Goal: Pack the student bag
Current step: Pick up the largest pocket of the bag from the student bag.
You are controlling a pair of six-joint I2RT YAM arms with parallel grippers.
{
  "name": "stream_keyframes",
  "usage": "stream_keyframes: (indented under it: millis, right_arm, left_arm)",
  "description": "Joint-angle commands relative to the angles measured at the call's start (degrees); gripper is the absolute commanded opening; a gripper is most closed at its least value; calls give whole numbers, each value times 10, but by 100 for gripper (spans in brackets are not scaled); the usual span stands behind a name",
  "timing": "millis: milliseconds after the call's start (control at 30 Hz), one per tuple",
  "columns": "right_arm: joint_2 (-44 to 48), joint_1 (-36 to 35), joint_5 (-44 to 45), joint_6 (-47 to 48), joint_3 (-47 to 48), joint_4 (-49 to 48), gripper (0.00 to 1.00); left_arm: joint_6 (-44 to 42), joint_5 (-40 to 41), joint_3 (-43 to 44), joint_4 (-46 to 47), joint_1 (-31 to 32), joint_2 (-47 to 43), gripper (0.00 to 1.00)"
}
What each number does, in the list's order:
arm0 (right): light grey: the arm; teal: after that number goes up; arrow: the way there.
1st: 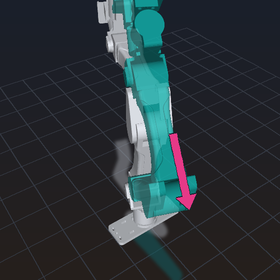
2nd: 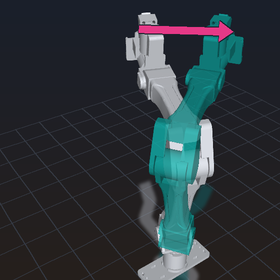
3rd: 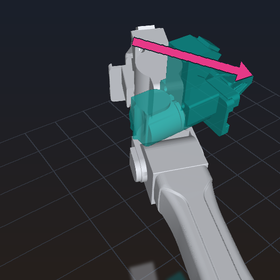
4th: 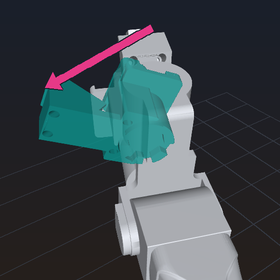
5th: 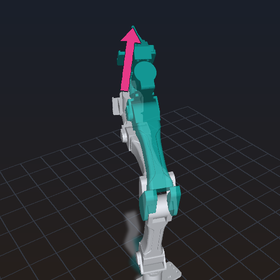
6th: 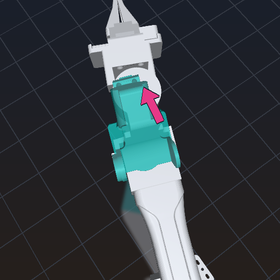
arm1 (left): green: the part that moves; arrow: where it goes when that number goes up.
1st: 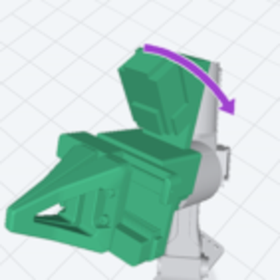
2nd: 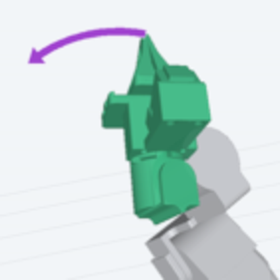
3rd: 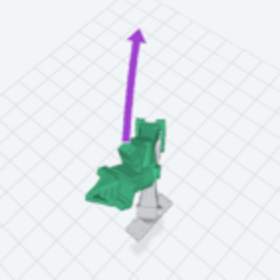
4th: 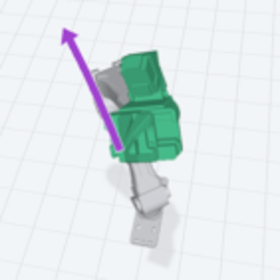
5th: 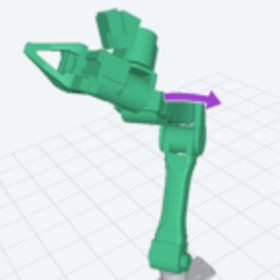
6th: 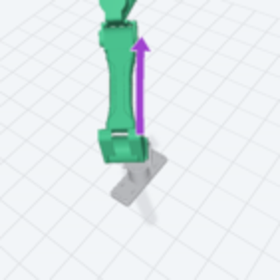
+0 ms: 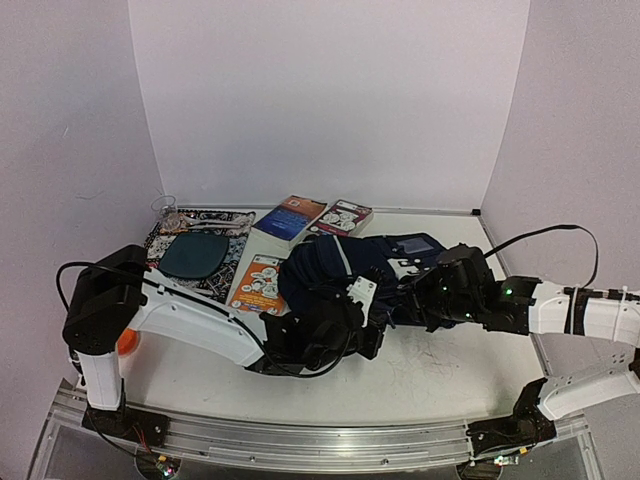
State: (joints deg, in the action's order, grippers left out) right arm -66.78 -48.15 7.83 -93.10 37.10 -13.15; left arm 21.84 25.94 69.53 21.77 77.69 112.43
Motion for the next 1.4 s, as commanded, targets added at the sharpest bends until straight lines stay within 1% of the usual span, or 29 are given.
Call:
stream_keyframes:
  millis: [0,133,167,300,467,533,800,933,1033,1133,1200,1333,1367]
  right_arm:
    - [15,-7,-3,9,11,-39,0]
    - [17,-8,2,10,11,-37,0]
    - [16,-7,2,11,13,-37,0]
    - [8,-8,-5,13,21,-36,0]
    - [5,-8,-11,12,24,-35,0]
    - [8,-8,-11,10,24,-35,0]
    - [13,-8,-13,10,30,-34,0]
    - [11,-7,-19,12,32,-34,0]
    - [11,-8,-21,13,31,-34,0]
    - [13,-9,-21,13,32,-34,0]
    - [15,-8,-21,13,31,-34,0]
    - [21,-9,-20,13,25,-34,0]
    - [25,-9,-18,13,22,-33,0]
  left_arm:
    - [-4,-17,-31,40,-2,-44,0]
    - [7,-25,-45,39,-2,-47,0]
    - [13,-32,-44,38,-2,-43,3]
    - [29,-56,-29,38,-2,-23,22]
    - [27,-58,-1,38,1,4,35]
    - [29,-49,9,38,2,17,38]
    - [52,35,33,38,2,47,41]
    - [47,49,53,38,1,65,41]
    - [43,59,69,38,1,79,40]
    - [40,71,79,38,-1,88,36]
    - [37,72,82,39,-3,91,29]
    - [32,75,74,39,-5,85,5]
    - [31,72,70,39,-5,79,1]
